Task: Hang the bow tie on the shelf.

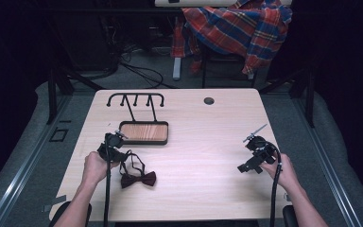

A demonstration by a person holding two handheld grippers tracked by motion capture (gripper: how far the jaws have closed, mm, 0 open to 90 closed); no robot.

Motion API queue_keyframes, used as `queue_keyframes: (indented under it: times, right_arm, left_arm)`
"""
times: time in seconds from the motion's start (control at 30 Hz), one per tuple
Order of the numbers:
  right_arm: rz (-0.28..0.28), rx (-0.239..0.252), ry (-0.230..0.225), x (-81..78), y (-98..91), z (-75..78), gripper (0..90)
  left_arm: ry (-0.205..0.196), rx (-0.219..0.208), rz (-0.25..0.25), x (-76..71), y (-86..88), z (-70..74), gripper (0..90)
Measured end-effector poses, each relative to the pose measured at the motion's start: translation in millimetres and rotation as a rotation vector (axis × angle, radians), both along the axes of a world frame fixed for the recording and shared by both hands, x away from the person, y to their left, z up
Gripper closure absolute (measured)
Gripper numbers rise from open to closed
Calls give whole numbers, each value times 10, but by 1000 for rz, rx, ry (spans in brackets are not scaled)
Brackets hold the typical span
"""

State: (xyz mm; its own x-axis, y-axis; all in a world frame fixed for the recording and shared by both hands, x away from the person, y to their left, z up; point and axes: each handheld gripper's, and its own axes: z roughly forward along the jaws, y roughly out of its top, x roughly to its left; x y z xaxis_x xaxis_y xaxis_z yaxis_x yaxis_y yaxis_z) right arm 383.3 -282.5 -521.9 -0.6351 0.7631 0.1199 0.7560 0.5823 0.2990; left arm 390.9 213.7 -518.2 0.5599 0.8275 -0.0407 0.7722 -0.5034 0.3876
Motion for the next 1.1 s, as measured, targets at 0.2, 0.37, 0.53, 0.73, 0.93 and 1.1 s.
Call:
queue_keyframes:
  times: [0.2,0.37,0.53,0.73,0.93,1.1]
  right_arm:
    - [5,-10,-5,-1,2,-1,36]
    - [-19,14,-19,-19,21,-17,36]
    - [13,-9,-15,-8,10,3,35]
    - [13,-15,-15,-13,15,0,35]
    - [25,-23,-2,5,10,-5,35]
    - [20,-22,-14,-5,10,1,35]
  left_arm:
    - [-40,-16,-10,-59,26,89,889]
    - [-72,-28,-8,-95,74,155,889]
    - [-110,-39,3,-142,96,232,889]
    - [-151,-65,0,-204,114,342,890]
    - [-190,-64,12,-225,147,407,890]
    - [-205,-58,9,-253,163,441,890]
